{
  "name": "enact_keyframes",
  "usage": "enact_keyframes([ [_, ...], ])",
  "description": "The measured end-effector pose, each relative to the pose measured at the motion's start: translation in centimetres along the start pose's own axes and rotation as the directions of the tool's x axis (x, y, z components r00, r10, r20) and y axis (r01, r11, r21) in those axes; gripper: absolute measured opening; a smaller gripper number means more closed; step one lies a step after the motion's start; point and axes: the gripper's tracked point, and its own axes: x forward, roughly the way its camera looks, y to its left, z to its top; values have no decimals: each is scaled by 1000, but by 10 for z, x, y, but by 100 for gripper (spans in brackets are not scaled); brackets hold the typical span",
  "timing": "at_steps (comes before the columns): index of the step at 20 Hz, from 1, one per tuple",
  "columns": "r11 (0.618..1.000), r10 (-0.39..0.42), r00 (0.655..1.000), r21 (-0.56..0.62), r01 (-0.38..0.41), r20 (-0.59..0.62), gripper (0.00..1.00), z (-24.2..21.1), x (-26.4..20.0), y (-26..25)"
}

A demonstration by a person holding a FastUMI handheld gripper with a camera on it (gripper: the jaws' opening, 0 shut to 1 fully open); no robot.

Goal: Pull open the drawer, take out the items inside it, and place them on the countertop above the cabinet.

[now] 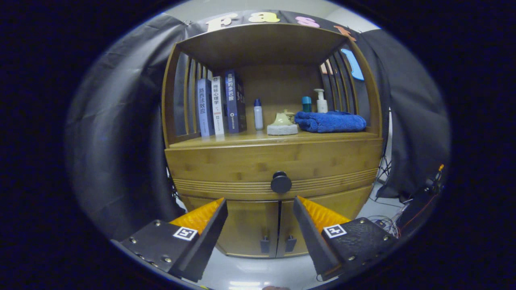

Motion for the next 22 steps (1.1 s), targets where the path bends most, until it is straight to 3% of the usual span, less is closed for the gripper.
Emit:
enact_keyframes([
  [12, 999, 31, 985, 17, -34, 172, 98, 157, -117, 4],
  [22, 998, 36, 972, 38, -46, 233, 98, 208, -170, 1],
])
